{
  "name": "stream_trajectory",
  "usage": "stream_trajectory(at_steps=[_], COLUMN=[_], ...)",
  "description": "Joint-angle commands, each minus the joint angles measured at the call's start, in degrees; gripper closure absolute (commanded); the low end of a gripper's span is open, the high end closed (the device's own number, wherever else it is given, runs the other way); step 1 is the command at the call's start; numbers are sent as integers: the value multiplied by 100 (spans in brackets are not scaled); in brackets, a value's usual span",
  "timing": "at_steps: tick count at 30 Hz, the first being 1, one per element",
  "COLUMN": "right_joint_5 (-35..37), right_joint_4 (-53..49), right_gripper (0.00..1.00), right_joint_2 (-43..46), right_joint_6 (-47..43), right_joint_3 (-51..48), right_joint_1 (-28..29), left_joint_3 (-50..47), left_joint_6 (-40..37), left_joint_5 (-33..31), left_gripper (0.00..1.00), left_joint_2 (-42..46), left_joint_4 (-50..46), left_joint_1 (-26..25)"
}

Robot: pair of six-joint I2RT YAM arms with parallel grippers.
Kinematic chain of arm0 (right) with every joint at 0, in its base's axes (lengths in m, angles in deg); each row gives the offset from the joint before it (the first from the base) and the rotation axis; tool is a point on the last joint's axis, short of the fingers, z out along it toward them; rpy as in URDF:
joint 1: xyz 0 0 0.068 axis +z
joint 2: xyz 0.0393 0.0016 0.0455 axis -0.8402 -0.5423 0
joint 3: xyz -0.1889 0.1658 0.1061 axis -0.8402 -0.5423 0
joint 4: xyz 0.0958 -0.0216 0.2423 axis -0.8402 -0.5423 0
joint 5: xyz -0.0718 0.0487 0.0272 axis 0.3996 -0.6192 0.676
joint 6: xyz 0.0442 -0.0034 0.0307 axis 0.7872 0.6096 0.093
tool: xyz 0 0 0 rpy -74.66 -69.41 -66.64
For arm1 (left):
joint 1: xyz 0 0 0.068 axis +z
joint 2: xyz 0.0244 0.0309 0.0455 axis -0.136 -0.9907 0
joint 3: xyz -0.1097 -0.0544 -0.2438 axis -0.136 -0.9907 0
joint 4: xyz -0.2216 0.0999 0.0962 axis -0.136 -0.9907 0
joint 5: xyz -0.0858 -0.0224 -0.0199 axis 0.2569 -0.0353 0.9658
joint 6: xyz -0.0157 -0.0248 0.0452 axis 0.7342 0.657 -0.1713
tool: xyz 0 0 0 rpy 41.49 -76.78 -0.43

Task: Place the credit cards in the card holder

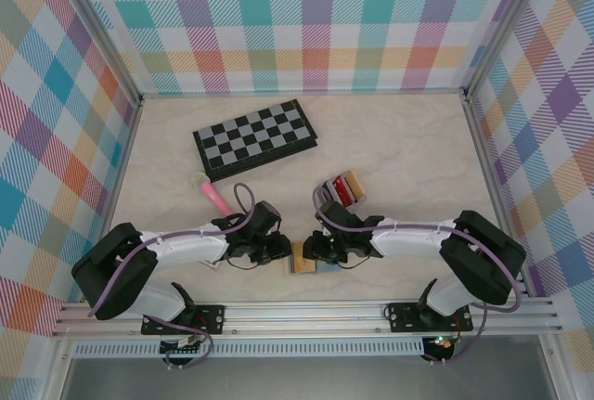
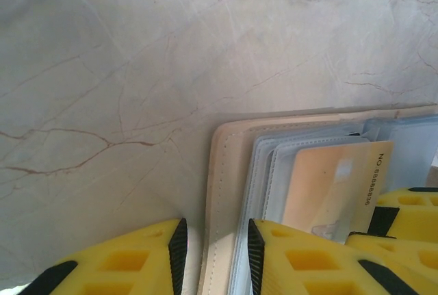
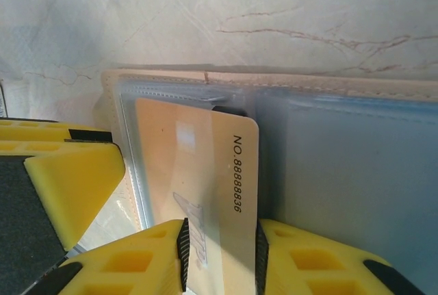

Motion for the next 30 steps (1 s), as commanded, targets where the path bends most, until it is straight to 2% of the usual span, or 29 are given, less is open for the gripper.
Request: stream_trajectory(at_steps=[1,8,12,16,22,30], right_joint_5=[136,325,128,-136,-269,518], right_joint_4=[-521,-921,-705,-261,-143,-1284], right_gripper=[66,66,80,88,88,78], right_joint_2=[-116,39,-92,-247,-369,34], right_joint_6=[-206,-302,-302,-277,-279,-419], right_joint_3=[304,425,397,350,541,610], right_joint_1=[45,45,40,45,53,57], left_joint_3=[-85,-67,-34,-33,-28,-16], left_joint_6=[-54,-71,-91,-94,-71,-102], left_joint_5=[38,29,84,119,119,63], left_gripper=[69,69,69,69,70,70], left_joint_2=[-16,-32,-80,-88,-96,-103], left_joint_4=[27,5,34,78,96,14], left_joint_1=[-113,-110,-110,-114,-120,-119])
